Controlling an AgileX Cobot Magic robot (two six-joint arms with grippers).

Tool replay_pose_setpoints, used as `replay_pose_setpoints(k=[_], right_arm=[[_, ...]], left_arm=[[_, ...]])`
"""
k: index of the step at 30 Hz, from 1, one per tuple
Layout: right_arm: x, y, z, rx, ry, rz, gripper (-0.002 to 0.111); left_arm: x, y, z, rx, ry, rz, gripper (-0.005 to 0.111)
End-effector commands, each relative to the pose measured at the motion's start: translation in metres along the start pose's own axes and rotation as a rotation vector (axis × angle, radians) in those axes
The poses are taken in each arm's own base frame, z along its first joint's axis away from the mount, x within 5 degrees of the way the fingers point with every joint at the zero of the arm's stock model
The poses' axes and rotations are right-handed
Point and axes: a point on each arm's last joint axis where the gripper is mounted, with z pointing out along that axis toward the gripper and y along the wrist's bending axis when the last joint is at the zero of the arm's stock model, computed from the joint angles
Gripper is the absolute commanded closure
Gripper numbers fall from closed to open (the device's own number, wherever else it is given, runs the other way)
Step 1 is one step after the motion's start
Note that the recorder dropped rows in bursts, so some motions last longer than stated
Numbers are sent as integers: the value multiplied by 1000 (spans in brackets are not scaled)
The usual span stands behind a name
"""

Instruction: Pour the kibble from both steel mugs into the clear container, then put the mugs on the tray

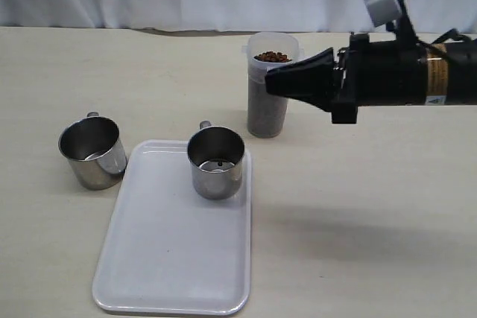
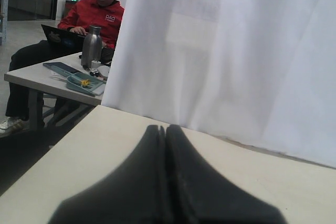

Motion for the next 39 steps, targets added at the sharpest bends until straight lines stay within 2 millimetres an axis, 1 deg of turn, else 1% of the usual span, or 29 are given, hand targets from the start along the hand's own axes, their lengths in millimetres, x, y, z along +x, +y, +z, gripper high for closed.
replay_pose_setpoints(k=[1, 5, 7, 9, 11, 14, 17, 20, 25, 27, 28, 30, 31, 34, 36, 39], right_arm=[[-3, 20, -28, 258, -101, -7, 103], [9, 41, -54, 471, -220, -22, 103], [15, 51, -68, 571, -268, -63, 103], [22, 62, -80, 651, -312, -88, 103], [27, 71, -88, 695, -334, -96, 103], [37, 82, -97, 747, -339, -112, 103], [46, 89, -107, 824, -345, -120, 103], [56, 96, -115, 875, -384, -132, 103], [74, 105, -125, 933, -443, -149, 103], [81, 107, -130, 986, -477, -163, 103], [87, 109, -136, 1039, -509, -177, 103], [84, 114, -143, 1070, -574, -189, 103], [84, 115, -144, 1070, -571, -192, 103], [84, 122, -147, 1068, -596, -211, 103], [85, 125, -149, 1068, -597, -213, 103], [85, 127, -150, 1068, -606, -218, 103]], left_arm=[[0, -1, 0, 11, -6, 0, 107], [0, -1, 0, 11, -6, 0, 107], [0, -1, 0, 11, -6, 0, 107], [0, -1, 0, 11, -6, 0, 107], [0, -1, 0, 11, -6, 0, 107], [0, -1, 0, 11, -6, 0, 107], [0, -1, 0, 11, -6, 0, 107], [-1, -1, 0, 19, -14, 0, 107], [-6, -8, -1, 86, -77, 4, 107], [-7, -9, -1, 97, -88, 6, 107], [-9, -10, -1, 111, -102, 6, 107], [-10, -12, -2, 133, -122, 6, 107], [-11, -13, -2, 143, -131, 6, 107], [-22, -25, -6, 276, -252, 14, 107], [-19, -26, -2, 287, -216, 64, 107], [-1, -24, 19, 254, 19, 124, 107]])
